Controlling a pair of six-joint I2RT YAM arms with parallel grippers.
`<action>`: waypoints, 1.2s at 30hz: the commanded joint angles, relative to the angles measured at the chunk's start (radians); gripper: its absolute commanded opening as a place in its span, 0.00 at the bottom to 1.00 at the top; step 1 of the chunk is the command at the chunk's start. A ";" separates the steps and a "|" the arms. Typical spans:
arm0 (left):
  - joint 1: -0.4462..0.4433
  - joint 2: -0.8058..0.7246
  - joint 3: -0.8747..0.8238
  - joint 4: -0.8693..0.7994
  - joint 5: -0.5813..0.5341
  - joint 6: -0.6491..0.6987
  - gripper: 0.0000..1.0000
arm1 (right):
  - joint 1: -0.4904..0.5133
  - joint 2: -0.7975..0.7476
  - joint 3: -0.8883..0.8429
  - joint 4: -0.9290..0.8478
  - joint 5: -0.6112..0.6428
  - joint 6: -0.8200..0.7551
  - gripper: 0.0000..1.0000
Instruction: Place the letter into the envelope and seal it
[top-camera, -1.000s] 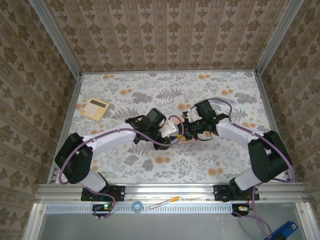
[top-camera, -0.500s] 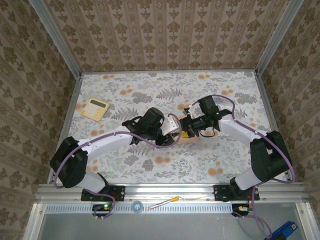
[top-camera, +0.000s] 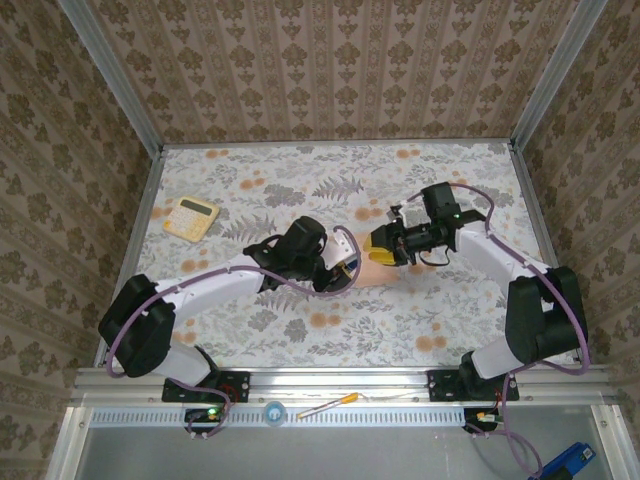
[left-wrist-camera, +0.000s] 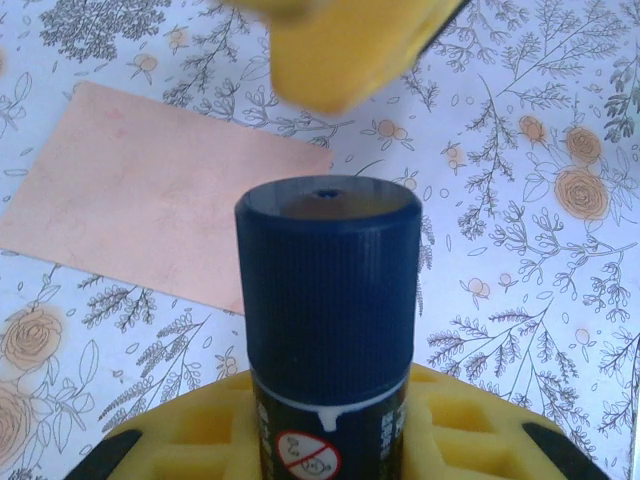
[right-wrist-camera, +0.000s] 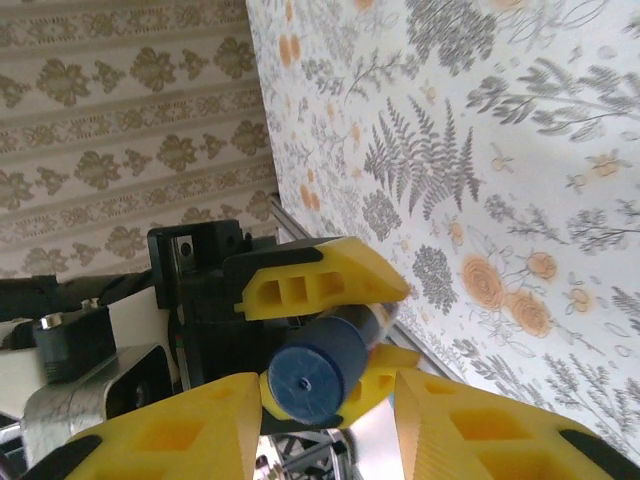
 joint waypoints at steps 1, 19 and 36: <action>0.009 -0.034 -0.015 -0.029 -0.010 -0.054 0.00 | -0.049 -0.017 0.015 -0.079 -0.040 -0.051 0.42; 0.111 0.111 0.097 -0.245 -0.205 -0.489 0.00 | -0.138 -0.086 -0.009 -0.031 0.030 -0.018 0.47; 0.175 0.219 0.187 -0.328 -0.351 -0.604 0.00 | -0.159 -0.141 -0.061 -0.037 0.043 -0.021 0.47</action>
